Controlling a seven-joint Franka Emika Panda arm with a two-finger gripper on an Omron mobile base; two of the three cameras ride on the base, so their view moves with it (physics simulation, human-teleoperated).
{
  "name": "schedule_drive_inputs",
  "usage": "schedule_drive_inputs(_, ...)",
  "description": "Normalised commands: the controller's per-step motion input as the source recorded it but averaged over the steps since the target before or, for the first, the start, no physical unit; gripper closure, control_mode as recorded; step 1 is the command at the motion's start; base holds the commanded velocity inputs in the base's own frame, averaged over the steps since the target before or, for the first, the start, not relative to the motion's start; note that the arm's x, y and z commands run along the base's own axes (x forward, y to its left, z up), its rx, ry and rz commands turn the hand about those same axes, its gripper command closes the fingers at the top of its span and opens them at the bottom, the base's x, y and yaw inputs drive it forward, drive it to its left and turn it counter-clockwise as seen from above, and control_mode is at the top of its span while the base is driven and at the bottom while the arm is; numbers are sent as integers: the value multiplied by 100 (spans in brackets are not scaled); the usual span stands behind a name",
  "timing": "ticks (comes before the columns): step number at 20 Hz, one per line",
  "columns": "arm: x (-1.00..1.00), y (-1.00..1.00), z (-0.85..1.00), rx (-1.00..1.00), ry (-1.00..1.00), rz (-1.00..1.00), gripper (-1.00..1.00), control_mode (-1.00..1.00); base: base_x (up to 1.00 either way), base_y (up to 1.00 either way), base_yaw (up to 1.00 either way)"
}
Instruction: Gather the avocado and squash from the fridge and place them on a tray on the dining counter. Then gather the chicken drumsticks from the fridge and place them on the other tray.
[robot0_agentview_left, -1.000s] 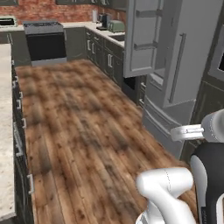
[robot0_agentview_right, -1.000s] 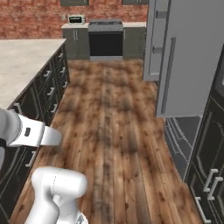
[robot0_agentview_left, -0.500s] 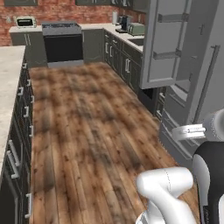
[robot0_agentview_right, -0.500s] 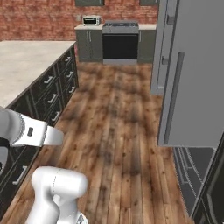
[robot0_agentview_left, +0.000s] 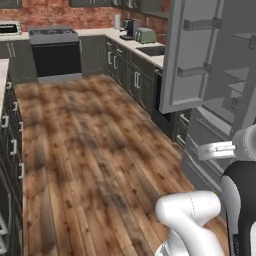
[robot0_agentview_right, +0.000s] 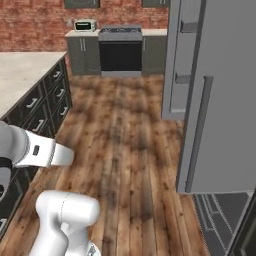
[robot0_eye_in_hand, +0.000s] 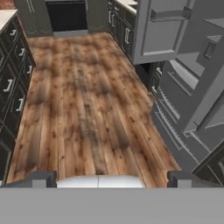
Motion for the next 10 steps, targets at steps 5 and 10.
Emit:
schedule_drive_inputs(5, 0, 0, 0, 0, 0, 0, -100, 100, 66, 7, -31)
schedule_drive_inputs(10, 0, 0, 0, 0, 0, 0, -100, 100, 61, 10, -34)
